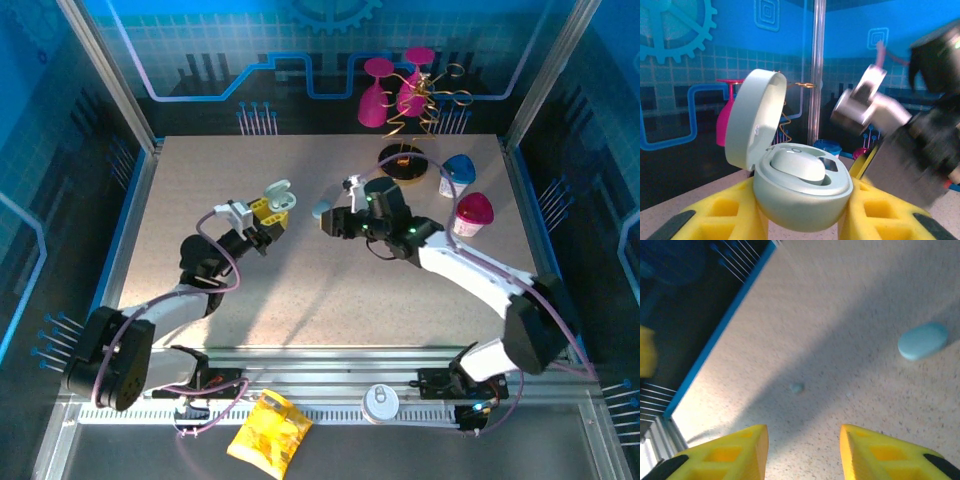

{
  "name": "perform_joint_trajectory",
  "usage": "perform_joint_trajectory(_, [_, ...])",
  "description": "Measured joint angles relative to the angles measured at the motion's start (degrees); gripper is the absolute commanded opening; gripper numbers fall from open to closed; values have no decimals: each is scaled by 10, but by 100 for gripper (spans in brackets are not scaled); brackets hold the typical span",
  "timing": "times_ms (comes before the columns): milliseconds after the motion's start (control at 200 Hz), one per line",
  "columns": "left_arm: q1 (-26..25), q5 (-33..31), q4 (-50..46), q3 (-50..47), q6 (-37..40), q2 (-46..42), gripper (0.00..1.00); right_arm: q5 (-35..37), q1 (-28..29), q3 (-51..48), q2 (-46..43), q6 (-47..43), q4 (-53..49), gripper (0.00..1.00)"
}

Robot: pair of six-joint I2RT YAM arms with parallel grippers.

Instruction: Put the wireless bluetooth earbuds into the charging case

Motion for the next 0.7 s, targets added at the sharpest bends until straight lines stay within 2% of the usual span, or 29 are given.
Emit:
perform_joint_trajectory(270, [0, 0, -55, 0, 2, -68, 32, 9, 62, 120, 214, 15, -6, 41])
perform_joint_trajectory(550, [0, -2, -120, 32, 2, -109, 33, 14, 112, 258, 350, 14, -26, 41])
perform_joint_trajectory(700, [0, -2, -134, 42, 7, -123, 33, 27, 125, 331, 412, 10, -54, 36])
